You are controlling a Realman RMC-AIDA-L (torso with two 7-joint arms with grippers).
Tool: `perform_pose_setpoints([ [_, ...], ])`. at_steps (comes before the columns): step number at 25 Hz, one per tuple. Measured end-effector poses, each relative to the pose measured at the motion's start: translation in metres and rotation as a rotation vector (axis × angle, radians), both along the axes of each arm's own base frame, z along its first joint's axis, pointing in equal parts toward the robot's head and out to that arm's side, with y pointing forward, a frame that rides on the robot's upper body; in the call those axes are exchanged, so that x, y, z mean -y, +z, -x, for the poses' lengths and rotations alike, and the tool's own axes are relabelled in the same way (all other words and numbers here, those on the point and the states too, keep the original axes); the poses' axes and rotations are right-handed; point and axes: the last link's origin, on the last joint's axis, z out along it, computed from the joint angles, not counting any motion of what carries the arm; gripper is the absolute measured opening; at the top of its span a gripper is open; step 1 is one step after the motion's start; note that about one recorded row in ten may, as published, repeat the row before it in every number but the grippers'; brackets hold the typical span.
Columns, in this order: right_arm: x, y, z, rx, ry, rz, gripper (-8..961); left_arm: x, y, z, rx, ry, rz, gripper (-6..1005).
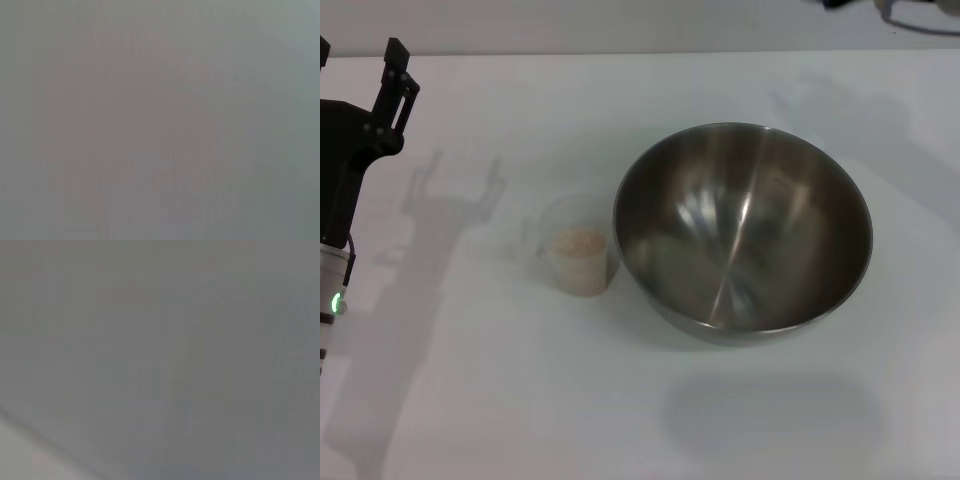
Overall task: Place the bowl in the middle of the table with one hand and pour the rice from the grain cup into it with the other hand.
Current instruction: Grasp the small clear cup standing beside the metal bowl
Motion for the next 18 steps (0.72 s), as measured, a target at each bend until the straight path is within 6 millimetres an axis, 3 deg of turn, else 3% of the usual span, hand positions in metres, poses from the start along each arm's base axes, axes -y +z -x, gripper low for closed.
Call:
perform_pose_setpoints([
  [3,0.002,-0.003,0.001,-0.003,0.118,-0.167,492,0.000,0.000,0.000,0.000,0.000,-0.001,772],
  [6,0.010,-0.011,-0.002,-0.061,0.265,-0.476,492,0.000,0.000,0.000,-0.001,0.000,-0.001,772],
  [12,0.032,-0.023,-0.013,-0.178,0.391,-0.748,492,0.001,-0.001,-0.001,-0.001,-0.006,0.006,772],
  [14,0.044,-0.027,-0.025,-0.254,0.427,-0.818,492,0.002,-0.002,-0.001,-0.003,-0.011,0.013,772],
  [18,0.070,-0.029,-0.078,-0.445,0.453,-0.875,492,0.011,-0.010,0.001,-0.020,-0.016,0.051,772],
])
